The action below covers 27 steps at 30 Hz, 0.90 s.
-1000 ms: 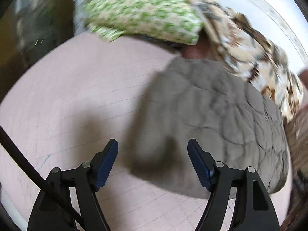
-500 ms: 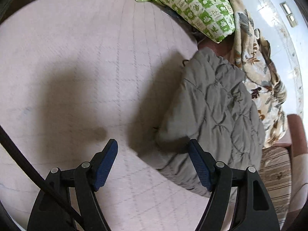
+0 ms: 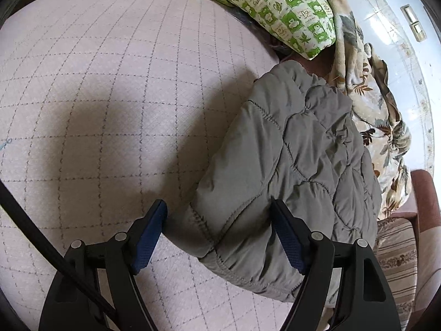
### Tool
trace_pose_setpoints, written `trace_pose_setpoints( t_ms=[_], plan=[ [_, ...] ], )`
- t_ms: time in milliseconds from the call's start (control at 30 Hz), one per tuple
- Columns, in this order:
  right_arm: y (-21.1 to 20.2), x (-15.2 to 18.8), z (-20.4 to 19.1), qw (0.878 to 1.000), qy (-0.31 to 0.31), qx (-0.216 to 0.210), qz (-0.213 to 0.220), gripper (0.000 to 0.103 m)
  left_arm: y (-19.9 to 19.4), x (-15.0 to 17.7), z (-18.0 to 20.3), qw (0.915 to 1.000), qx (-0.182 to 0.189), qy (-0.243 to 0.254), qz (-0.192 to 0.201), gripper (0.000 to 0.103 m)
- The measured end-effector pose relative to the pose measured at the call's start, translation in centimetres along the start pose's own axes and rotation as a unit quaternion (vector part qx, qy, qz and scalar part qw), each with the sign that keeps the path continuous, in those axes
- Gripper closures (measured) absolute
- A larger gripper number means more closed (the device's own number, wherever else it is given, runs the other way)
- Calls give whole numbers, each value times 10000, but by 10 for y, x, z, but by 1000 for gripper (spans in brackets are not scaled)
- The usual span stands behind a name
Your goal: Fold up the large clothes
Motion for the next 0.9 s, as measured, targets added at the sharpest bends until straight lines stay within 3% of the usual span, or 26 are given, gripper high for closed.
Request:
trace_pose_setpoints(
  t_ms=[100, 167, 233, 367, 467, 667, 733, 900],
  plan=[
    [7, 0, -8, 9997, -198, 63, 83, 10, 4, 1, 3, 9998, -122, 133, 106, 28],
    [10, 1, -9, 9991, -359, 179, 130, 27, 5, 0, 8, 9991, -204, 328, 186, 37],
    [10, 1, -13, 9978, -569, 265, 196, 38, 4, -1, 16, 9968, -350, 656, 293, 52],
    [2, 6, -35, 9830, -1607, 783, 410, 56, 1, -1, 36, 9798, -1008, 1608, 624, 64],
    [-2, 14, -56, 9554, -2582, 1278, 646, 60, -4, -2, 49, 9603, -1418, 2215, 926, 69],
    [-12, 34, -92, 8693, -4295, 2123, 1214, 63, -19, -9, 69, 9289, -1790, 2908, 1429, 72],
    [-14, 39, -101, 8471, -4628, 2249, 1325, 63, -23, -11, 73, 9264, -1790, 2952, 1506, 72],
    [-21, 46, -112, 8104, -5108, 2430, 1526, 64, -32, -15, 82, 9219, -1766, 3027, 1654, 73]
  ],
)
Point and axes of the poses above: each gripper's, at about its wrist camera, not at the fingertips, and y roughly the way its jaws point, z to its right, x to its underside, the point moved 10 cm from there along y, roughly the way its jaws point, and after that the axes turned 3 degrees about x, right-handed, at the moved point
